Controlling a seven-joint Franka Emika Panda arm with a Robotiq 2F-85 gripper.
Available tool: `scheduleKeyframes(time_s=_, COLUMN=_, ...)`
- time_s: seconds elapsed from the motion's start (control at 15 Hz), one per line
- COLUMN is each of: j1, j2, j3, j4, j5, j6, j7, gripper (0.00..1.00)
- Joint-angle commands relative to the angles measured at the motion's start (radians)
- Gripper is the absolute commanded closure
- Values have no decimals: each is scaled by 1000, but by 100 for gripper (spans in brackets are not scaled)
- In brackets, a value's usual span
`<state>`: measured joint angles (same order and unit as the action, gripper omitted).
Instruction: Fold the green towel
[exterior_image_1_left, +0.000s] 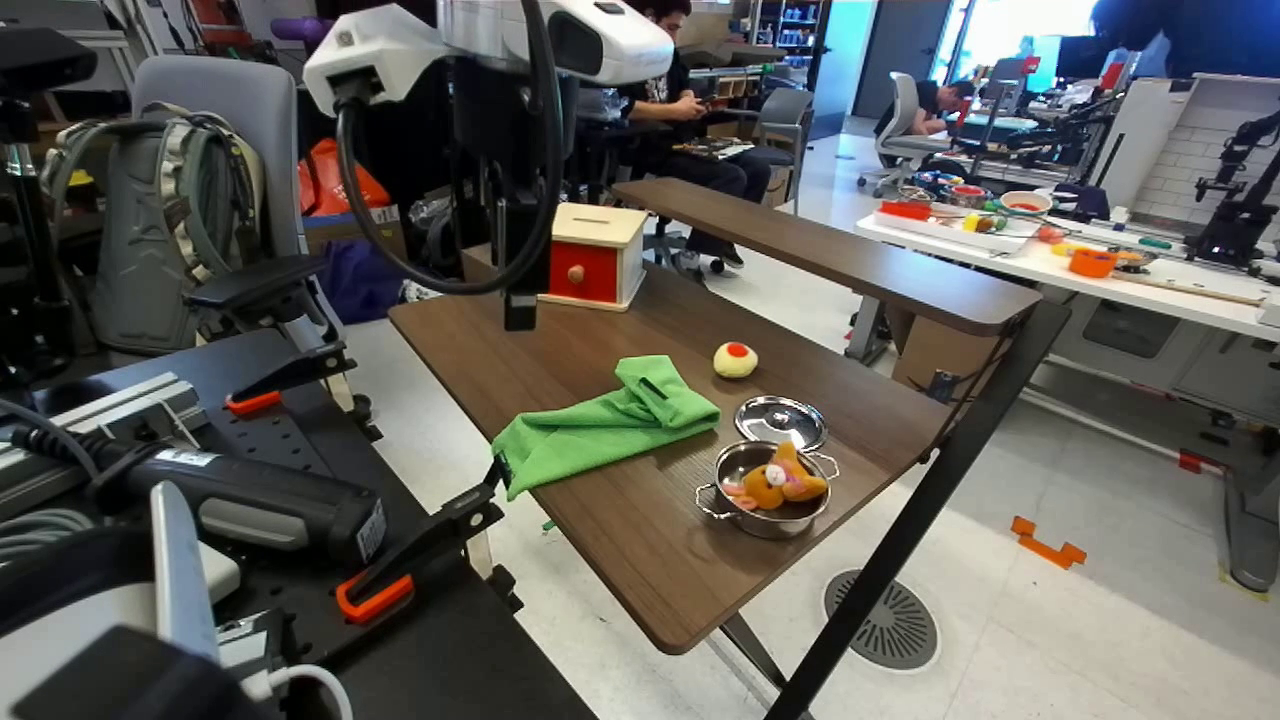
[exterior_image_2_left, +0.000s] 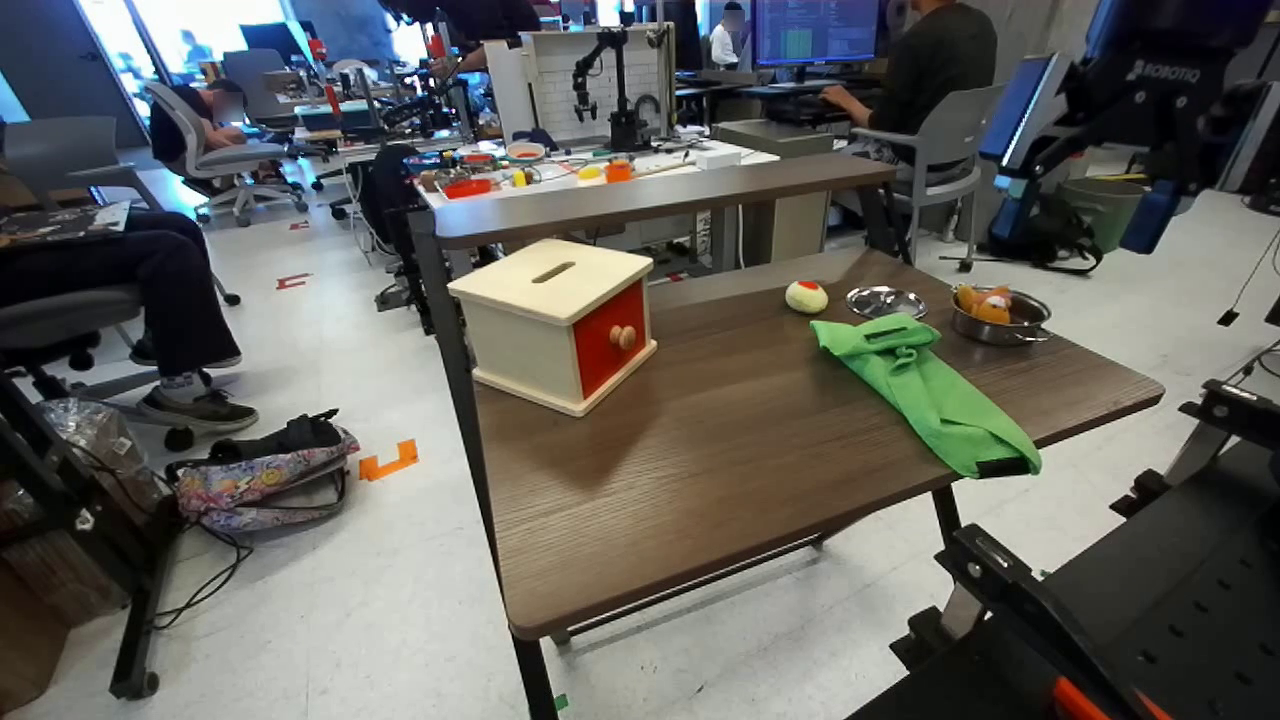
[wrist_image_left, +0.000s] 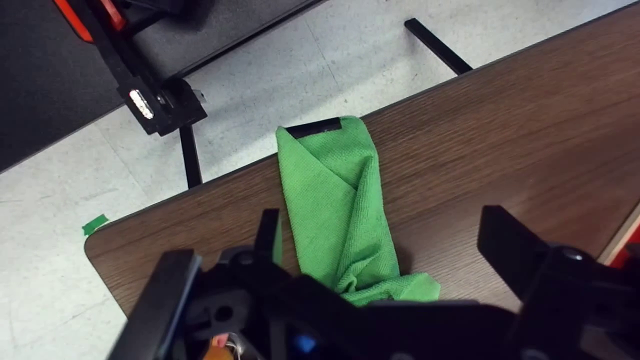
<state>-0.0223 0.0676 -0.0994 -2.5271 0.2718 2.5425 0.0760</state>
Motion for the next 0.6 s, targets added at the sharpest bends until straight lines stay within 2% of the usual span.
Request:
scheduleKeyframes(time_s=0.0, j1=-17, j2=-1, j3=16, j4=3, j5=-3, j6=-2, j7=3, gripper=0)
scheduleKeyframes(time_s=0.33, j1=-5, j2=117, j3=11, j4=41, j5=-138, j6=-17, j7=116, gripper=0)
scheduleKeyframes(time_s=0.53, j1=-12, j2=204, j3=8, j4=78, j5=-145, j6=-15, j7=127, gripper=0)
